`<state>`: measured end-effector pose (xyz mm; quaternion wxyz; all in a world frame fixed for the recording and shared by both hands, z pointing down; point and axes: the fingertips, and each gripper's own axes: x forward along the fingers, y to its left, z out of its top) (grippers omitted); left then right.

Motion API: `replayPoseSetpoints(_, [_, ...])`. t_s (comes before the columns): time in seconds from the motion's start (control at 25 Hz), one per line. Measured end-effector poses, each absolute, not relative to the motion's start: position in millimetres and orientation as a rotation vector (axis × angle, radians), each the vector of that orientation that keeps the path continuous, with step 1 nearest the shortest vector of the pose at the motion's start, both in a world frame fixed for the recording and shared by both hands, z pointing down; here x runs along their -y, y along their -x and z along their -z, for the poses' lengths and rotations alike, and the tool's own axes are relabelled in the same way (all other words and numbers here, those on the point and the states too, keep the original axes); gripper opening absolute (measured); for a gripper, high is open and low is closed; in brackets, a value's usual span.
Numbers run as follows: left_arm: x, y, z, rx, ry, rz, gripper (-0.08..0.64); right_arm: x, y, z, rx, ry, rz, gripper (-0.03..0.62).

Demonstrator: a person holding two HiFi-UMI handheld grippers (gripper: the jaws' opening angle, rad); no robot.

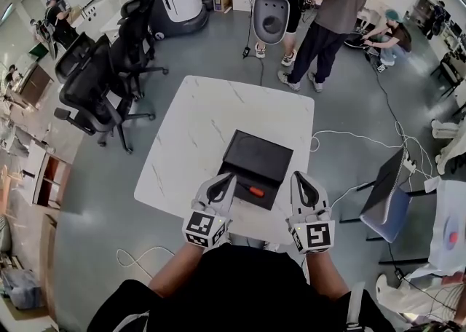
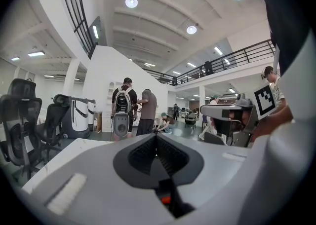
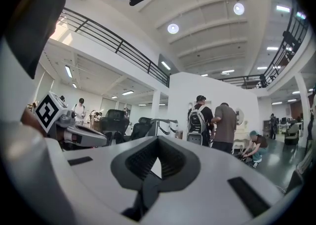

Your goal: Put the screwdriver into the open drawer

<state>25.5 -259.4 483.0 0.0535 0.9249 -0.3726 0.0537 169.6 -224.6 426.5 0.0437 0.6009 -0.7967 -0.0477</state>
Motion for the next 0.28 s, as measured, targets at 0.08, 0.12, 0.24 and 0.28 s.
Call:
replayPoseSetpoints(0.08, [258.4, -27.7, -481.7, 1.138, -2.815, -0.162, 0.009, 223.5, -172.5, -427.0, 2.437, -1.840, 0.143, 0.006])
replayPoseSetpoints(0.12, [258.3, -28.9, -480.5, 1.139, -2.817, -0.160, 0.009, 223.5, -173.9, -427.6, 2.437, -1.842, 0.139, 0.006])
replayPoseSetpoints(0.24, [257.8, -33.3, -477.6, 1.136, -2.829, -0.160, 0.009, 223.5, -176.5, -429.3, 2.441, -1.842, 0.120, 0.006])
replayPoseSetpoints(0.28, [257.3, -34.9, -476.8, 1.134, -2.834, -0.162, 0.009, 223.3, -177.0, -429.7, 2.443, -1.840, 0.115, 0.006])
